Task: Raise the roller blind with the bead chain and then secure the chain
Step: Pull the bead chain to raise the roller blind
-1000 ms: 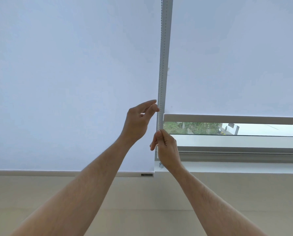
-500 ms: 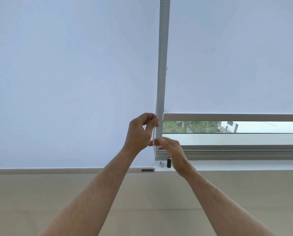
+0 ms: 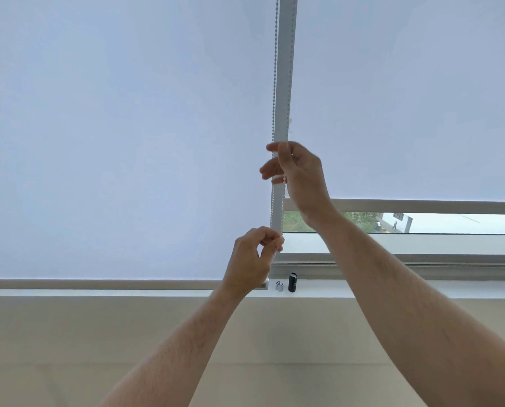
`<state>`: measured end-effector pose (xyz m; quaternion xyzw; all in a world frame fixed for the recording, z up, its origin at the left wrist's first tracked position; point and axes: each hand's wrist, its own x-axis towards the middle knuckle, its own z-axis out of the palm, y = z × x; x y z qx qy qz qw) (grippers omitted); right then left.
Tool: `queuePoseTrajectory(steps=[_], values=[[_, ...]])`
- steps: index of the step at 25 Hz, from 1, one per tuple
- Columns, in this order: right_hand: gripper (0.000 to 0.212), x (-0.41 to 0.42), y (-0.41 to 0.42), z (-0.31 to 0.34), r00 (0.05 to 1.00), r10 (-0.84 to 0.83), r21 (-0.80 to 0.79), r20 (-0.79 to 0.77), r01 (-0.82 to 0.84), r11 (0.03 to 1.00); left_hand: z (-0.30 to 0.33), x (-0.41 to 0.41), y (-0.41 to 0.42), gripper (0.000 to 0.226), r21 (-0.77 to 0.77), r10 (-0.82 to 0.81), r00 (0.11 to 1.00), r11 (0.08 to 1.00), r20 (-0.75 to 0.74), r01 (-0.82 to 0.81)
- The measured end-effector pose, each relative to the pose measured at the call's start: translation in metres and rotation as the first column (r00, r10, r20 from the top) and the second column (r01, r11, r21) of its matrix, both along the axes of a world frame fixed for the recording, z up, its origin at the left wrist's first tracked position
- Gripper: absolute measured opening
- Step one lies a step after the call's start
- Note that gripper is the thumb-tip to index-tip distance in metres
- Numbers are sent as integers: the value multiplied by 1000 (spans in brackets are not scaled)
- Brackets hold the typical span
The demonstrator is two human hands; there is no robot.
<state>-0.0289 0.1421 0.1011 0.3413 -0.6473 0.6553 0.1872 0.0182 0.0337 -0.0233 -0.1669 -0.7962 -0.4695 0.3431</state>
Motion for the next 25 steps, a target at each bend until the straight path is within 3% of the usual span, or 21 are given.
queuePoseTrajectory(steps=[8,14,19,25], values=[[30,5,-4,-17,1000,24,-100,7,-24,995,-17,-2,-11,11,24,3,996,1000,92,-5],[32,8,-9,-51,996,80,-76,30,-78,994,28,-5,-16,22,282,26,1000,959,-5,-23],[33,8,-8,-85,997,38,-39,73,-35,999,76,-6,-12,25,275,-29,997,960,-75,48],[35,11,-5,-117,996,9,27,85,-12,1000,91,-12,-2,11,279,-111,991,952,-76,128]])
